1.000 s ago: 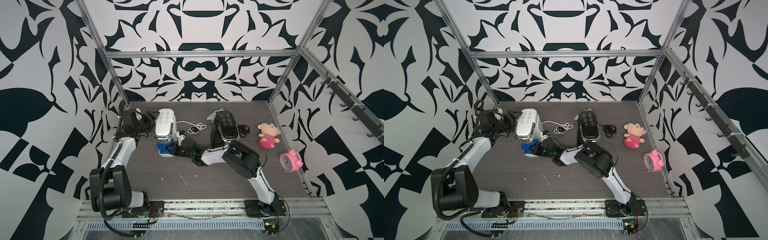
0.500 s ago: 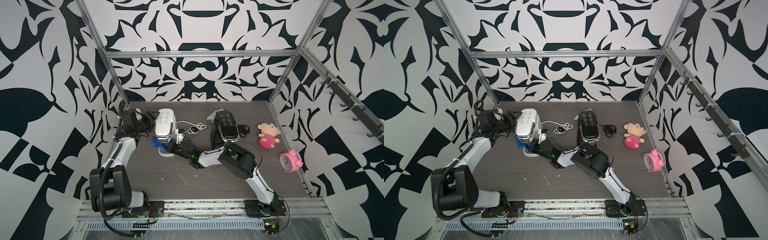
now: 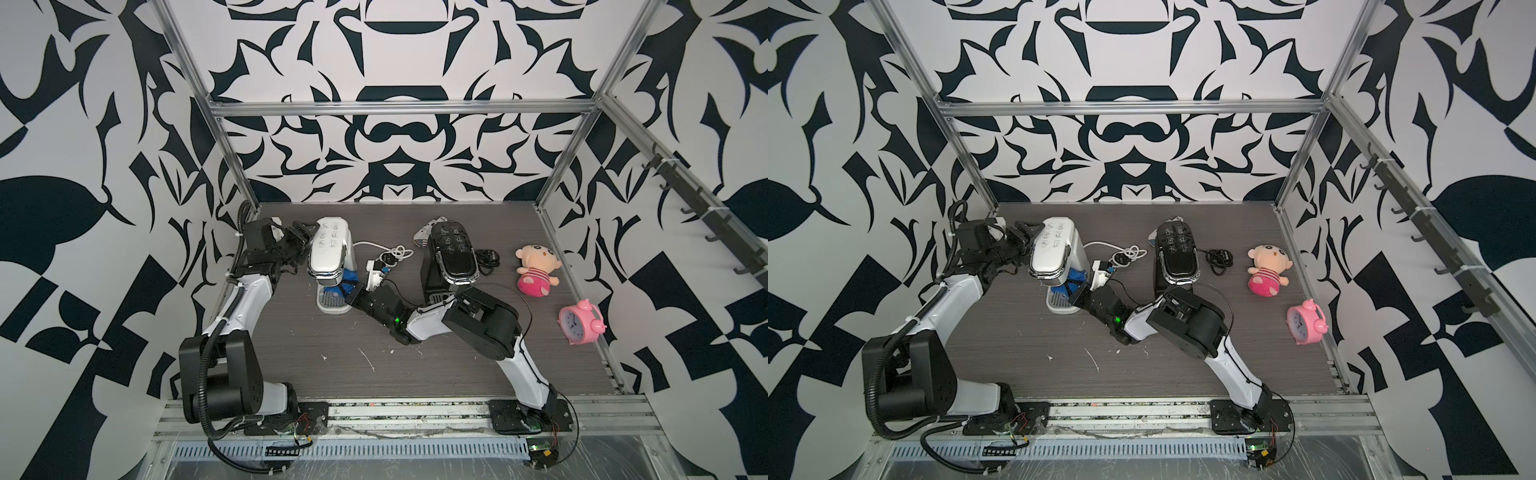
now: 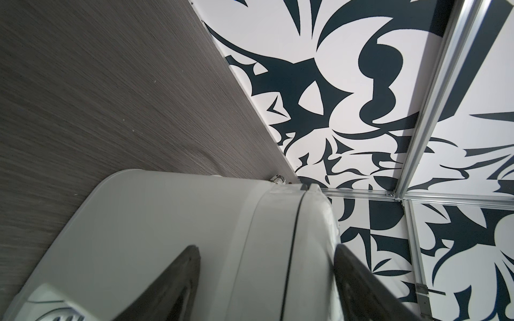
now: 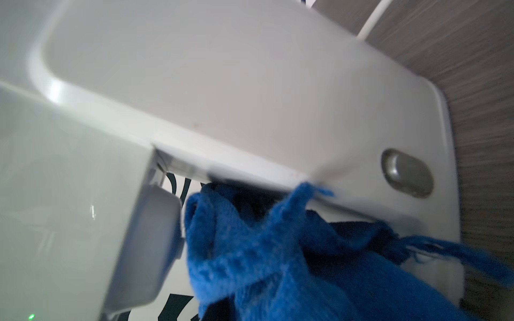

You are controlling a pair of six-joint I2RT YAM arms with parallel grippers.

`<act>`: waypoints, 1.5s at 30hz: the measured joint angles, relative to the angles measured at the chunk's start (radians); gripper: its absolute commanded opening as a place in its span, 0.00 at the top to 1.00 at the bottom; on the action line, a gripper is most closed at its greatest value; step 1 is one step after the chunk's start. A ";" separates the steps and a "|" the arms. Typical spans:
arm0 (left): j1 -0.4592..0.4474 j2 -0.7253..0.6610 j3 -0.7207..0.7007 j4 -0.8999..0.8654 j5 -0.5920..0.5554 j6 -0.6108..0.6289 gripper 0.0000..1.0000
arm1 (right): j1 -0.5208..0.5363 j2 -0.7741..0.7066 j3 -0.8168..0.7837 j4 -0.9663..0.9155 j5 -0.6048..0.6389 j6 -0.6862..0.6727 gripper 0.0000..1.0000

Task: Wipe the surface of a coffee machine
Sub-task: Wipe the dirt from the surface of the coffee machine.

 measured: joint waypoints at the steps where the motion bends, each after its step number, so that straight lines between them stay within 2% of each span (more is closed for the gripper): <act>1: 0.000 0.000 0.000 0.000 0.000 0.000 0.23 | -0.002 -0.014 -0.006 -0.006 0.012 -0.001 1.00; 12: -0.001 0.000 0.000 0.000 -0.002 0.005 0.23 | 0.006 -0.064 0.021 -0.119 0.058 -0.004 1.00; 29: -0.001 0.000 0.000 0.003 -0.003 0.008 0.24 | 0.068 0.039 0.092 -0.119 0.057 0.060 1.00; 45: -0.002 -0.002 0.000 0.003 -0.003 0.008 0.24 | 0.042 -0.004 0.024 -0.127 0.079 0.063 1.00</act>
